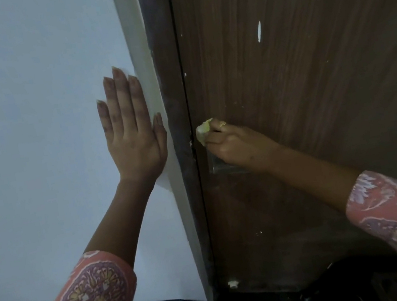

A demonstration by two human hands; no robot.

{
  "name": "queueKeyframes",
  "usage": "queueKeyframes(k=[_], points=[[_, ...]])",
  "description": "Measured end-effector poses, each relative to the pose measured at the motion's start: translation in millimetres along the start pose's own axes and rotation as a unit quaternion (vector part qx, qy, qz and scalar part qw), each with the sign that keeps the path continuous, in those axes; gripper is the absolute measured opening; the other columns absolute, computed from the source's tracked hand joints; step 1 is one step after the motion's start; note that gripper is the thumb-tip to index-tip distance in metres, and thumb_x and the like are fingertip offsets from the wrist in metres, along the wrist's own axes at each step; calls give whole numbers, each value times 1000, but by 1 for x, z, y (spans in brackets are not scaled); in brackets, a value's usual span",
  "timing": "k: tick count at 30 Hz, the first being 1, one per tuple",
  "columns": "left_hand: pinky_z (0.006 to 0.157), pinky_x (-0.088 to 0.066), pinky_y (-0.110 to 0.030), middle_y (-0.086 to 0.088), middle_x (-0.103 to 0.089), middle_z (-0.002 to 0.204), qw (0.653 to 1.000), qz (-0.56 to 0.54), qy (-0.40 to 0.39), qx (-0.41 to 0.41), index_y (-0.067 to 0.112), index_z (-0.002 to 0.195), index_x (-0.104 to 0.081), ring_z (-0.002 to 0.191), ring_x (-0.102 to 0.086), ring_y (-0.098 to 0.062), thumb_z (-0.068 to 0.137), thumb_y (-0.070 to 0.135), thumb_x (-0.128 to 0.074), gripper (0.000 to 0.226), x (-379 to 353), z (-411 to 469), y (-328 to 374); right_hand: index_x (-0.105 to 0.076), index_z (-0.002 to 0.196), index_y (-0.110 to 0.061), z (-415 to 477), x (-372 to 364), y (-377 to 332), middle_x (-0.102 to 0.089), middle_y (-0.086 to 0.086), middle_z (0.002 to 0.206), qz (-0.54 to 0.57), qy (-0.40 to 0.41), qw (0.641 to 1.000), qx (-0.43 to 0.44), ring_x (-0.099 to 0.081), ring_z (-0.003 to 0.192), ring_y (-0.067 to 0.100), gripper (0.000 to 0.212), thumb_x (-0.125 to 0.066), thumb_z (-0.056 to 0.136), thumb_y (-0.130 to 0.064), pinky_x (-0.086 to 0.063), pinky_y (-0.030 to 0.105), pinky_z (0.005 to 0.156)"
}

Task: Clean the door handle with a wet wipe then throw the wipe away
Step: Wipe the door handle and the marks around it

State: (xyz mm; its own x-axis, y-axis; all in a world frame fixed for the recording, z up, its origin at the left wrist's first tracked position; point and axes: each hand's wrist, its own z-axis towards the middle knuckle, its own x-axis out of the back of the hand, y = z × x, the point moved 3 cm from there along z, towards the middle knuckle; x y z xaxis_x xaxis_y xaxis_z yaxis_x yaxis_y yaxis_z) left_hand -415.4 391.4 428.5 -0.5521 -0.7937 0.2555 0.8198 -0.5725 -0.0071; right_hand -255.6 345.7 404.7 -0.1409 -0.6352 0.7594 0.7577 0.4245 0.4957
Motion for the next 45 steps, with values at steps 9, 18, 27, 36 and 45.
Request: queueKeyframes(k=[9,18,27,36,45], points=[[116,-4,-38,-28,-29,142,1000,-1,7,-4,-1,139,-20,140,-9,-31,93,19,-43,55,-1,-1,-3,-72,86,-2,41,-34,-67,-70,16,95,81,-20,954,-289,-69,80,24,30,-83,58,-7,-55,24,65],[116,-4,-36,-26,-23,141,1000,7,24,-10,-3,136,-20,141,-3,-22,89,16,-47,57,-1,-1,-2,-69,100,0,27,-67,-79,-68,16,105,6,-64,954,-293,-65,86,24,40,-31,91,7,-53,24,71],[115,-3,-36,-40,-33,135,999,26,24,-17,-9,135,-23,129,-23,-47,92,18,-40,53,0,-2,-1,-50,125,7,-17,-104,-95,-57,21,125,-40,-162,973,-159,-54,114,29,42,-23,93,3,-44,33,99],[115,-3,-33,-39,-35,133,999,13,32,-8,-8,133,-23,128,-21,-44,89,17,-42,54,0,0,2,-69,109,-18,-106,-114,-65,-70,-2,107,-18,-206,964,-169,-67,93,12,47,-23,98,-19,-50,20,83],[115,-4,-35,-39,-35,134,1000,5,30,-3,-8,134,-23,129,-23,-45,91,18,-40,53,-2,-2,0,-58,120,-2,-84,-97,-57,-62,16,119,167,-118,936,-287,-60,106,30,35,-39,93,-14,-51,37,88]])
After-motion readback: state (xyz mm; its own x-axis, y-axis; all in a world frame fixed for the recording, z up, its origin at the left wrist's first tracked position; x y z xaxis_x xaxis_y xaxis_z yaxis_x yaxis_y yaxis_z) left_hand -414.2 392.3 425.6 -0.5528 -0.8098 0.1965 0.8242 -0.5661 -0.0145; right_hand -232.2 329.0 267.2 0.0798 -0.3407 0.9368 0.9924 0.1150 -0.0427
